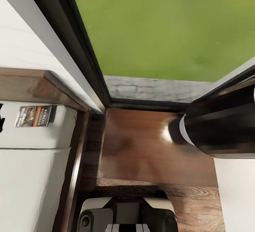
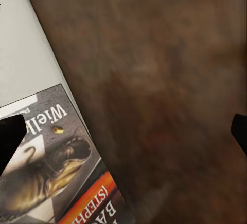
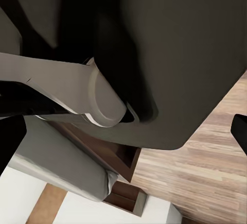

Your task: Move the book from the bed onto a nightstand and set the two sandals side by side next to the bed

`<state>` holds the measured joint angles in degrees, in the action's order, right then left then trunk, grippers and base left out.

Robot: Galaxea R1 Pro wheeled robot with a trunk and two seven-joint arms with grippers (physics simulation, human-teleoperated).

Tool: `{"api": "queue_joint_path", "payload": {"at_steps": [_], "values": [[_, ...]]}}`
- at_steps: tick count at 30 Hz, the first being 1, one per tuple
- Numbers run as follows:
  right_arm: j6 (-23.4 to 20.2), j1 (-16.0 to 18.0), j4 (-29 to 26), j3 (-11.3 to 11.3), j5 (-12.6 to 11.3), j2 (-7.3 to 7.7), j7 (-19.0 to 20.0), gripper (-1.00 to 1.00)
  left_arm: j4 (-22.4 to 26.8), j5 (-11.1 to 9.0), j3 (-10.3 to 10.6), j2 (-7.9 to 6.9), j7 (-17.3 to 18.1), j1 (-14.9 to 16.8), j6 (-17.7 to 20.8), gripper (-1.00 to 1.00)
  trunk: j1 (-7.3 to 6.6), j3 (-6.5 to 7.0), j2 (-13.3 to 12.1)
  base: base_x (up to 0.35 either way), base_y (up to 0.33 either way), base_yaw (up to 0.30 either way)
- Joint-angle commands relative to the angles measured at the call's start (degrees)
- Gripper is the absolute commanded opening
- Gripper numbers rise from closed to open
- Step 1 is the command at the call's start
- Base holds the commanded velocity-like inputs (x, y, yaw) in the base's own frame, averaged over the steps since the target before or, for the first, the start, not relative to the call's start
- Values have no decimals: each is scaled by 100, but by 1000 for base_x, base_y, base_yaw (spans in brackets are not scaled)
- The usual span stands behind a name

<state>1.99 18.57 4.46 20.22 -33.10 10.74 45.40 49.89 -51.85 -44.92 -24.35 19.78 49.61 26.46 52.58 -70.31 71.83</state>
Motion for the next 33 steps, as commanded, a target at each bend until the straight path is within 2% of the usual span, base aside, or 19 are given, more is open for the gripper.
{"api": "queue_joint_path", "payload": {"at_steps": [1,10,33], "values": [[21,6,20,47,-48,-2,27,100,-4,-35,-17,3,4,5,-11,100,0,-2,2,0,0,0],[21,6,20,47,-48,-2,28,100,-32,-43,-17,17,7,5,-62,100,0,-2,2,0,0,0],[20,6,20,46,-48,-2,28,100,-58,-44,-12,53,9,5,-208,100,505,-415,925,0,0,0]]}}
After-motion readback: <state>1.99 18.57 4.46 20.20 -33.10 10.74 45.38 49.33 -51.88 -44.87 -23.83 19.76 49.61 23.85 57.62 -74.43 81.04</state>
